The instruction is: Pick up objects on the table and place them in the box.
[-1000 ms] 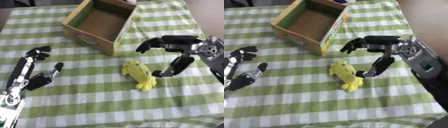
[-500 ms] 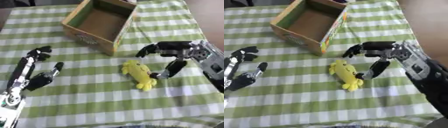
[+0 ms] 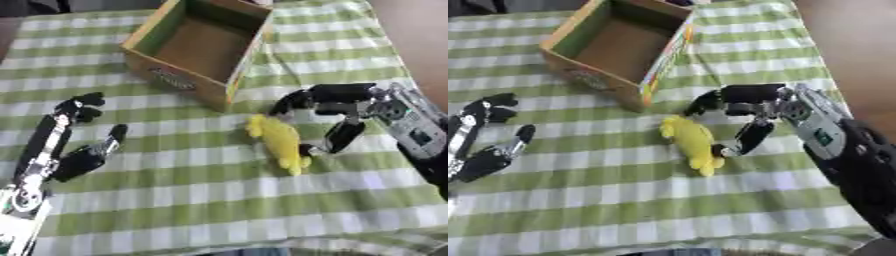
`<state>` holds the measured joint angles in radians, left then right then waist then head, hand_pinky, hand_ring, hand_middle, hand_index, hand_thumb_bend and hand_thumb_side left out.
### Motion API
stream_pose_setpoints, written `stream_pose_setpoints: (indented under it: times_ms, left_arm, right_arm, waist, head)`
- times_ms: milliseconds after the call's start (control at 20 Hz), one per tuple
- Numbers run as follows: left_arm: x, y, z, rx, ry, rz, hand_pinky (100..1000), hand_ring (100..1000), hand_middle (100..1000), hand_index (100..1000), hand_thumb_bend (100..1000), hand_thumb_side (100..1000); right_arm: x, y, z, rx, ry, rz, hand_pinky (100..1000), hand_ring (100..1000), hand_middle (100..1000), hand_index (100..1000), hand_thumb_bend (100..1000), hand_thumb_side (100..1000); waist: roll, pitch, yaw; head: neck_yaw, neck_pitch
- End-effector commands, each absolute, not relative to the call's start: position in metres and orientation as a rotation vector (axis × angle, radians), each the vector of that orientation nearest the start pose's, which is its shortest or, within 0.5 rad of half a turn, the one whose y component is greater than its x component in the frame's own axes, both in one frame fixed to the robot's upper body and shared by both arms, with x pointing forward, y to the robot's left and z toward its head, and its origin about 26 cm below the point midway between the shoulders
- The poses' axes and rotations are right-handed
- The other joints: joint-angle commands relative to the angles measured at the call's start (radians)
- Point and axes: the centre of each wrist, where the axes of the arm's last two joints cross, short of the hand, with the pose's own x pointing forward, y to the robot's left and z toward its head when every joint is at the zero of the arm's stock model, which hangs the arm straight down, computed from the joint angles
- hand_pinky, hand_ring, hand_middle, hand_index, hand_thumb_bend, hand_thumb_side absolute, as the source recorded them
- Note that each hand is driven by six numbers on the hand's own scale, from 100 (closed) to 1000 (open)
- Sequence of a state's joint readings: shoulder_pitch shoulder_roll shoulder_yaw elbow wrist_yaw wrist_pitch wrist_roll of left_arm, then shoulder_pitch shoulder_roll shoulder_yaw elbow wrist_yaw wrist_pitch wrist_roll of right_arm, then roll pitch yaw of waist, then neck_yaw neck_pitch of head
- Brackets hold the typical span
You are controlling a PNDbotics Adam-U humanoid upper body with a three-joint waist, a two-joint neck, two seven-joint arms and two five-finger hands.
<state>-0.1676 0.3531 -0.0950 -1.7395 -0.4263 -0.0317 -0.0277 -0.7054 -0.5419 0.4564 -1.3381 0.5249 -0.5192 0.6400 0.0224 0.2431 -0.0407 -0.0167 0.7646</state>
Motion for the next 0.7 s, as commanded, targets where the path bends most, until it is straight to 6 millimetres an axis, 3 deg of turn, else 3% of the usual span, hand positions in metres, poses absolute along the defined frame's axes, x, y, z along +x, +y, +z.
stream_pose_setpoints:
  times_ms: [50,700]
  left_arm:
    - [0.311,0.276,0.104,0.548,-1.869,-0.751,768,743,761,893,392,568]
    - [0.311,0.277,0.104,0.55,-1.864,-0.756,768,742,761,896,373,578]
  right_arm:
    - [0.411,-0.23,0.165,0.32,1.869,-2.922,859,861,882,945,300,224]
    - [0.395,-0.22,0.194,0.355,1.876,-2.75,864,868,890,948,291,223]
  waist:
    - [-0.001,-0.013,-0.001]
    - [-0.003,-0.017,-0.004]
  head:
    - [0.002,0.005]
    - [0.01,0.005]
